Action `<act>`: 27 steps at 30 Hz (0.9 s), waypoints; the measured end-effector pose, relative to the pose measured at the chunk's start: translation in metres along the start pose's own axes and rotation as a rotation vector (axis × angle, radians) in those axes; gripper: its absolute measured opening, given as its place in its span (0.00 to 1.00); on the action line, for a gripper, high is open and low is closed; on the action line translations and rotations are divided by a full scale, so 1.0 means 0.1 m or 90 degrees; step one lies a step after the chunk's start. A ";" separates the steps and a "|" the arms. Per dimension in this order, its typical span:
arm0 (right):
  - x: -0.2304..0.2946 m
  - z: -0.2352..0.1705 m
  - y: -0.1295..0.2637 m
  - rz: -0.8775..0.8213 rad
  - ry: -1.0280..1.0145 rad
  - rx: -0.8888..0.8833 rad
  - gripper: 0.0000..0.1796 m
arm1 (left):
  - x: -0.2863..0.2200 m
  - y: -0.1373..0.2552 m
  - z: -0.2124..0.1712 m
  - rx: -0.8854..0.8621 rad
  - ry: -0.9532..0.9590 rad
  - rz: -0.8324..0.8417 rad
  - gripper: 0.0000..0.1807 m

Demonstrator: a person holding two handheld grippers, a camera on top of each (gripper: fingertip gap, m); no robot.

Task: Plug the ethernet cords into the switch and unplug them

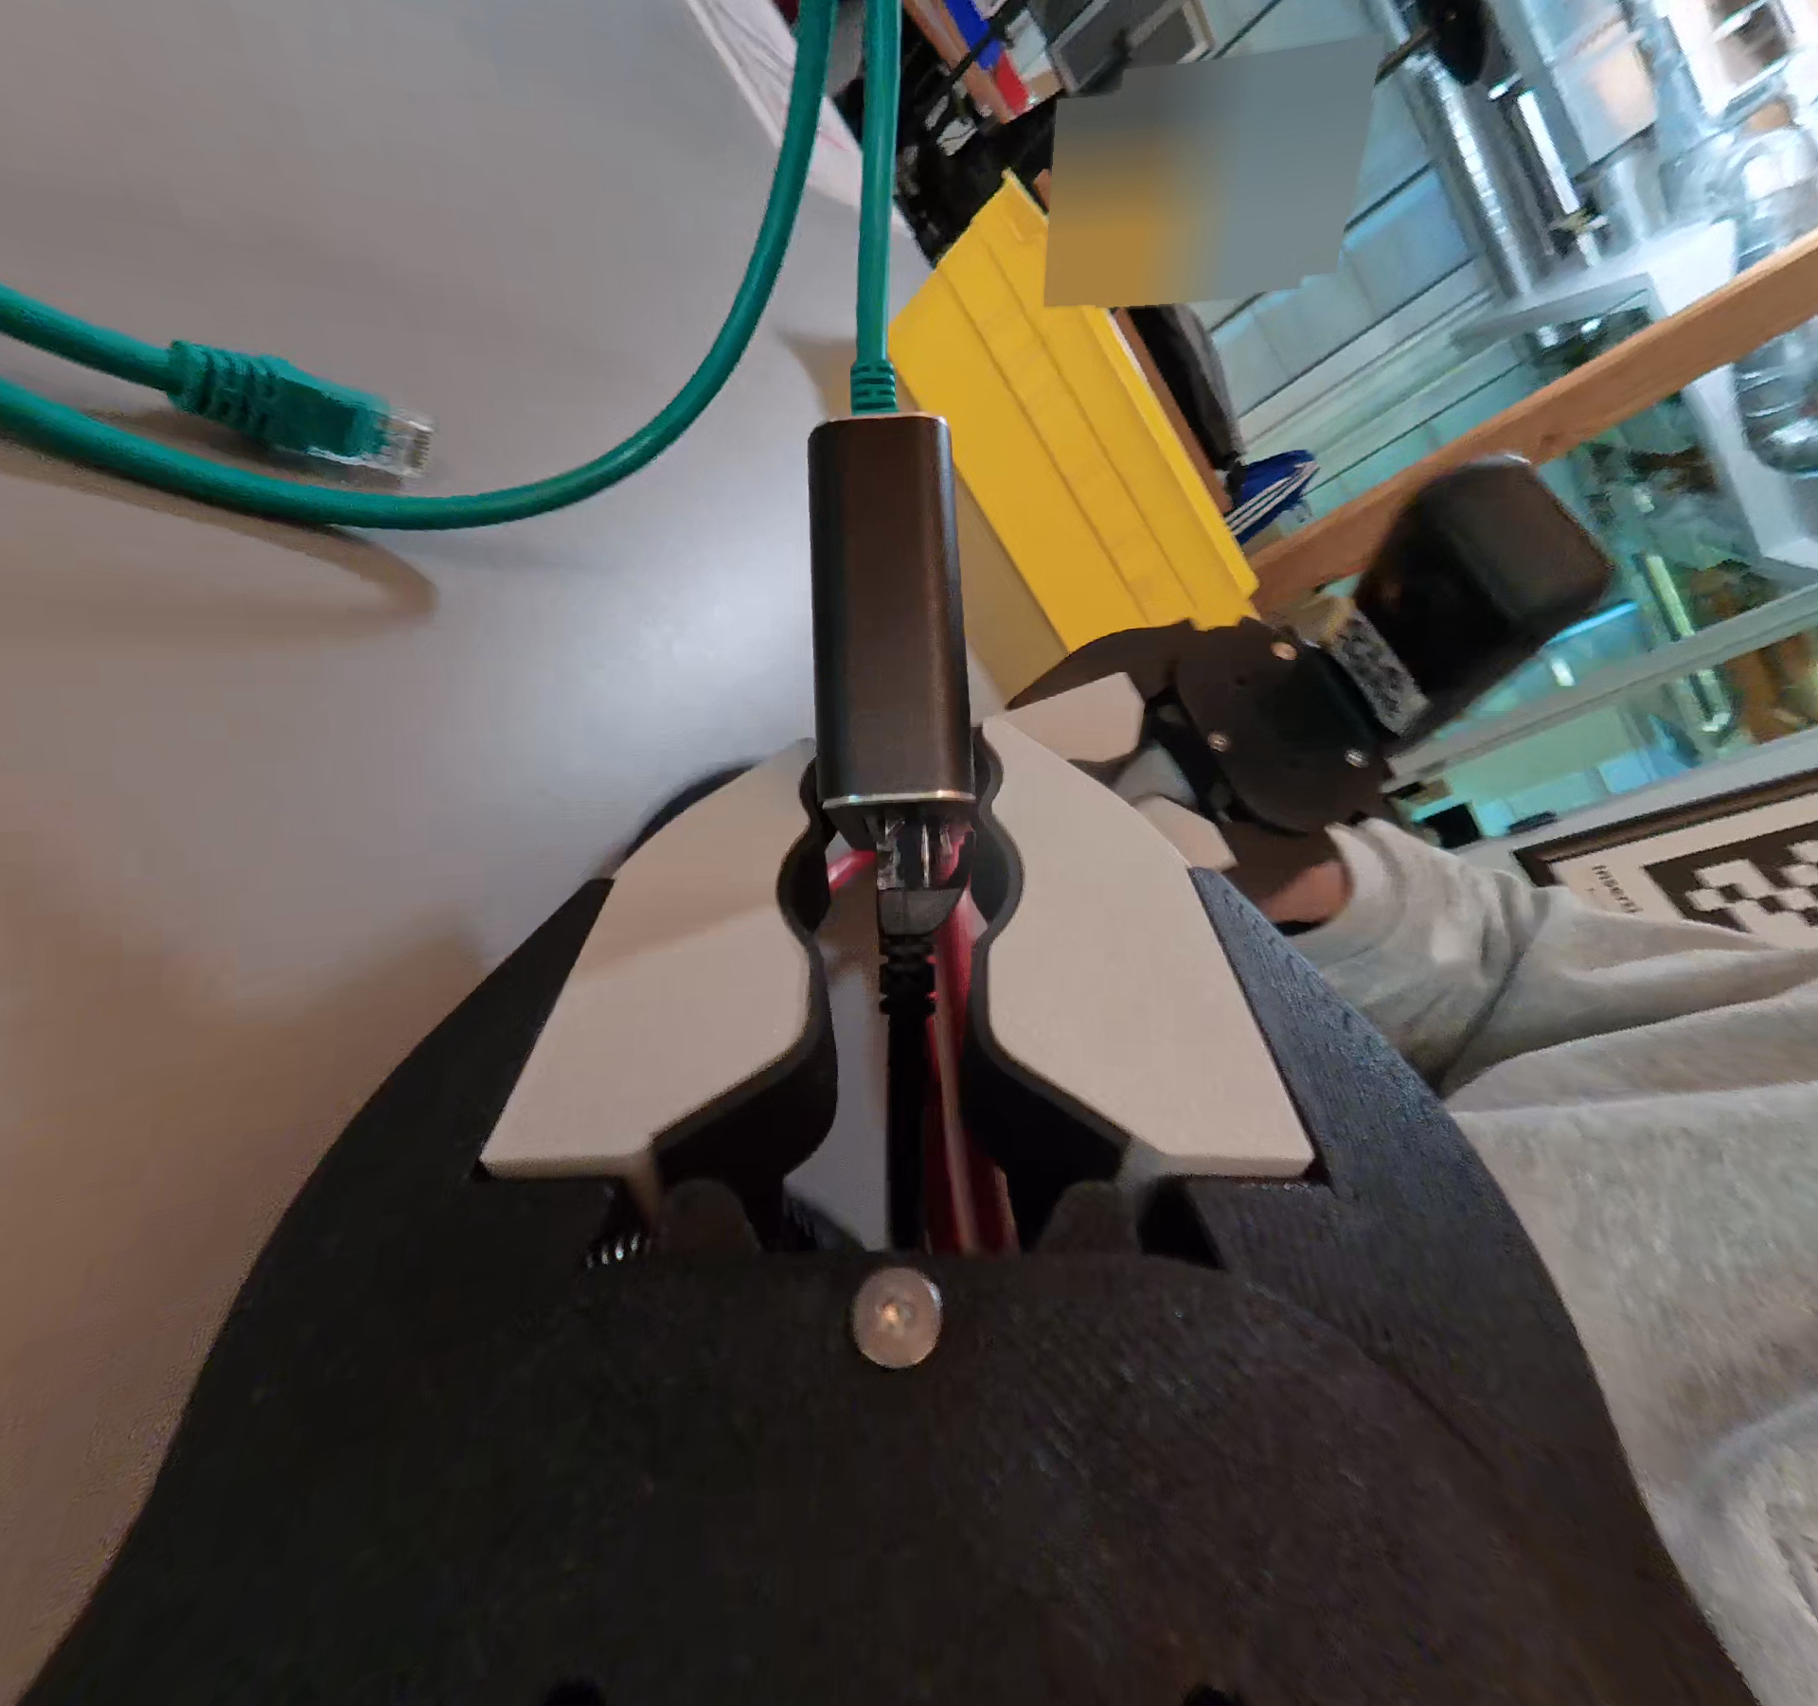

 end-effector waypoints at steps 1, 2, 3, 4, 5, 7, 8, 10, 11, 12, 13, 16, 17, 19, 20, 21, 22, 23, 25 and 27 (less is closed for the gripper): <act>-0.03 -0.01 0.01 0.015 -0.019 0.002 0.12 | -0.04 0.01 0.00 -0.005 0.007 -0.028 0.15; -0.07 -0.03 0.03 0.039 -0.043 -0.013 0.09 | -0.08 0.00 0.00 -0.009 0.010 -0.049 0.15; -0.11 -0.03 0.05 0.060 -0.076 -0.033 0.07 | -0.12 -0.01 0.00 -0.010 0.002 -0.057 0.15; -0.16 -0.04 0.08 0.079 -0.113 -0.053 0.06 | -0.16 -0.02 -0.01 -0.006 -0.018 -0.062 0.15; -0.20 -0.04 0.12 0.095 -0.145 -0.081 0.05 | -0.20 -0.03 -0.02 0.000 -0.044 -0.062 0.16; -0.30 -0.03 0.25 0.109 -0.192 -0.147 0.04 | -0.27 -0.04 -0.03 0.006 -0.100 -0.049 0.17; -0.34 -0.02 0.32 0.105 -0.205 -0.169 0.04 | -0.30 -0.03 -0.03 0.005 -0.122 -0.046 0.17; -0.39 0.01 0.46 0.090 -0.196 -0.213 0.03 | -0.34 -0.02 -0.02 0.000 -0.137 -0.051 0.18; -0.39 0.03 0.52 0.074 -0.178 -0.224 0.03 | -0.36 -0.01 -0.01 -0.004 -0.132 -0.064 0.18; -0.39 0.05 0.58 0.055 -0.148 -0.236 0.03 | -0.37 -0.01 -0.01 -0.008 -0.123 -0.083 0.18; -0.38 0.07 0.63 0.030 -0.108 -0.244 0.03 | -0.38 0.00 -0.01 -0.007 -0.110 -0.105 0.17; -0.35 0.12 0.74 -0.054 0.004 -0.240 0.03 | -0.39 0.00 -0.02 0.001 -0.083 -0.143 0.16; -0.35 0.13 0.77 -0.074 0.022 -0.239 0.03 | -0.38 0.01 -0.02 0.000 -0.084 -0.146 0.16; -0.35 0.14 0.82 -0.093 0.035 -0.252 0.03 | -0.39 0.02 -0.01 -0.004 -0.088 -0.149 0.18; -0.35 0.14 0.85 -0.099 0.040 -0.265 0.03 | -0.39 0.03 0.00 -0.010 -0.090 -0.150 0.18; -0.36 0.15 0.89 -0.106 0.048 -0.278 0.03 | -0.39 0.04 0.01 -0.017 -0.090 -0.151 0.19; -0.37 0.15 0.92 -0.116 0.057 -0.289 0.03 | -0.38 0.04 0.02 -0.021 -0.089 -0.151 0.21; -0.38 0.16 0.96 -0.127 0.064 -0.299 0.03 | -0.37 0.05 0.03 -0.025 -0.087 -0.151 0.22; -0.39 0.18 1.03 -0.149 0.085 -0.314 0.03 | -0.37 0.06 0.04 -0.034 -0.085 -0.160 0.22; -0.39 0.19 1.09 -0.176 0.115 -0.325 0.03 | -0.36 0.06 0.05 -0.040 -0.078 -0.164 0.23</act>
Point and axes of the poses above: each gripper's, where its closed fingertips meet, y back along the fingers, z out of its top, x = y × z across the jaws, the point moved 6 cm from there along y, back along the fingers, and after that the axes turned 9 degrees about y, right-handed, at the moved point
